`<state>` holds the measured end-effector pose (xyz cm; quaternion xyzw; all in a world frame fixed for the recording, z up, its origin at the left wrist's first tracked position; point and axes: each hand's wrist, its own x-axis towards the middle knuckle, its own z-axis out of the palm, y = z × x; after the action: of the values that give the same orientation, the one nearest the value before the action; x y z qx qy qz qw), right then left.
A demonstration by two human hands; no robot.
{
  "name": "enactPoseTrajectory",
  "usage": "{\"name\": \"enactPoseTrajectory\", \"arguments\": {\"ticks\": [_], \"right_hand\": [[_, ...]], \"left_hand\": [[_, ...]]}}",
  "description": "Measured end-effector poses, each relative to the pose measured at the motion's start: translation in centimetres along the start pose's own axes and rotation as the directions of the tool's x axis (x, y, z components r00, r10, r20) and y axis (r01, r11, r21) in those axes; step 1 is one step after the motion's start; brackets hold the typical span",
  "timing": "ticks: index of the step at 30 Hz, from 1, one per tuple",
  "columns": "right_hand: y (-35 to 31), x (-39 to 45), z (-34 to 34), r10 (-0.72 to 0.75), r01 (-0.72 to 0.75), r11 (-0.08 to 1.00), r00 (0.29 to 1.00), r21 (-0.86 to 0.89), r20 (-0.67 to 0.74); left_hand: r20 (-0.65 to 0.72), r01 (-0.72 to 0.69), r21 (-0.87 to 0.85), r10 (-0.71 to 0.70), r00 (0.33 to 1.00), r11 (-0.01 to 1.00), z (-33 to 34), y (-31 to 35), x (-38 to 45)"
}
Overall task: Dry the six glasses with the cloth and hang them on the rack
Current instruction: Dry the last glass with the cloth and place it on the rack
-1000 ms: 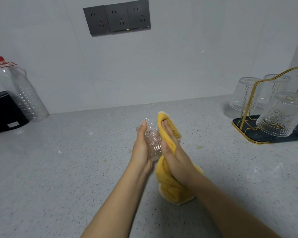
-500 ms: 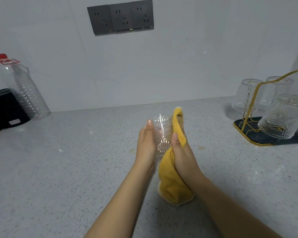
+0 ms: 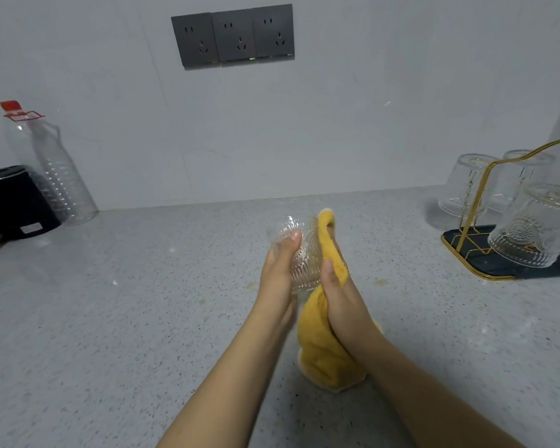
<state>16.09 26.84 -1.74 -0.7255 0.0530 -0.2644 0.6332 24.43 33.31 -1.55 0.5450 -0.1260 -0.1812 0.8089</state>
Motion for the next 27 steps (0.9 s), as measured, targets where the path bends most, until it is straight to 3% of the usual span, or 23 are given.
{"name": "enactPoseTrajectory", "arguments": {"ticks": [2,4,6,9,10,13,17,20,22,25,27], "right_hand": [[0.3,0.3,0.1,-0.107,0.106,0.992,0.994,-0.071,-0.022],[0.3,0.8,-0.2,-0.109,0.105,0.99,0.993,-0.096,-0.039],[0.1,1.2,-1.0,-0.004,0.002,0.999,0.999,-0.047,-0.051],[0.1,2.0,-2.2,0.274,-0.269,0.958,0.961,0.1,-0.043],[-0.1,1.9,-2.4,0.295,-0.289,0.952,0.954,0.104,-0.047],[-0.3,0.9,-1.4,0.186,-0.183,0.981,0.981,0.06,-0.059],[0.6,0.3,0.0,-0.174,0.168,0.973,0.985,-0.157,-0.02],[0.5,0.9,-0.1,-0.259,0.242,0.947,0.964,-0.21,-0.057],[0.6,1.2,-0.7,-0.147,0.136,0.985,0.984,-0.11,-0.103],[0.7,1.9,-2.0,0.249,-0.237,0.963,0.965,0.13,-0.086],[0.5,1.5,-1.9,0.251,-0.242,0.965,0.964,0.101,-0.089]], "left_hand": [[-0.052,-0.015,0.081,0.019,0.998,0.997,0.0,0.1,-0.2],[-0.04,-0.031,0.152,0.038,0.998,0.988,0.2,0.1,-0.3],[0.007,-0.049,0.182,0.049,0.999,0.982,0.6,0.0,-0.9],[0.091,-0.058,0.209,0.04,0.995,0.976,1.2,-0.4,-1.2],[0.105,-0.07,0.193,0.05,0.993,0.979,1.2,-0.5,-1.3],[0.098,-0.038,0.153,0.023,0.995,0.987,0.8,-0.5,-0.9],[0.043,-0.05,0.165,0.044,0.998,0.985,0.3,-0.1,-0.3],[0.027,-0.031,0.144,0.027,0.999,0.989,0.7,-0.1,-0.7],[0.056,-0.038,0.194,0.028,0.998,0.98,1.0,-0.6,-0.6],[0.105,-0.042,0.21,0.02,0.994,0.977,1.5,-0.9,-1.0],[0.104,-0.027,0.153,0.011,0.994,0.988,1.3,-1.0,-0.8]]}}
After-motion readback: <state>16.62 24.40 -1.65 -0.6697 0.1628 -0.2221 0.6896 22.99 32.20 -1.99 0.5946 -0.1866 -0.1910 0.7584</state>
